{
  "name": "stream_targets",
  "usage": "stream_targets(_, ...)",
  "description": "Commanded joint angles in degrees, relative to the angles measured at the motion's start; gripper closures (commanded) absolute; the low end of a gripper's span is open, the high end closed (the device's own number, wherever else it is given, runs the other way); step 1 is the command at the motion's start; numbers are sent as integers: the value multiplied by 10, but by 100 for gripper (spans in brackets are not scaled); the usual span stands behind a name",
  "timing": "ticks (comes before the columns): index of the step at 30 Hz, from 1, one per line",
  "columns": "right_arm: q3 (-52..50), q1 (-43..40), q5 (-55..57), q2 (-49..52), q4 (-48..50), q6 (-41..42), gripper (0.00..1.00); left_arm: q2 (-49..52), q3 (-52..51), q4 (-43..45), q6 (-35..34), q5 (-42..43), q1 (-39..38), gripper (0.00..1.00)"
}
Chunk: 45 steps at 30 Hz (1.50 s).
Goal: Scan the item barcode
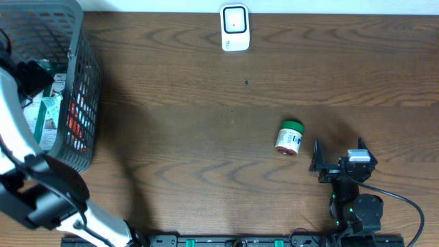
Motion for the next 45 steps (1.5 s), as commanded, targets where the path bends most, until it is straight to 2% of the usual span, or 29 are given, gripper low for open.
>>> stream_targets(1,-1,1,0,0,-2,-3,1,53,-2,2,50,28,2,2)
stream_targets(6,-1,1,0,0,-2,-3,1,123,-2,7,96,75,2,2)
stream_targets(20,-1,1,0,0,-2,-3,1,217,-2,10,97,76,2,1)
stream_targets(22,-1,1,0,0,-2,-3,1,217,-3,10,97,76,2,11)
stream_targets(25,-1,1,0,0,-2,-3,1,217,-3,8,97,76,2,51)
stream_targets(26,-1,1,0,0,-2,-3,1,216,-3,7,96,76,2,58)
stream_targets(31,-1,1,0,0,-2,-3,1,212,-3,7,96,76,2,81)
stream_targets(32,-1,1,0,0,-2,-3,1,207,-2,7,92,76,2,93)
stream_targets(40,-1,1,0,0,-2,-3,1,145,14,8,87,76,2,93)
stream_targets(45,-1,1,0,0,-2,-3,1,87,14,14,58,72,2,93)
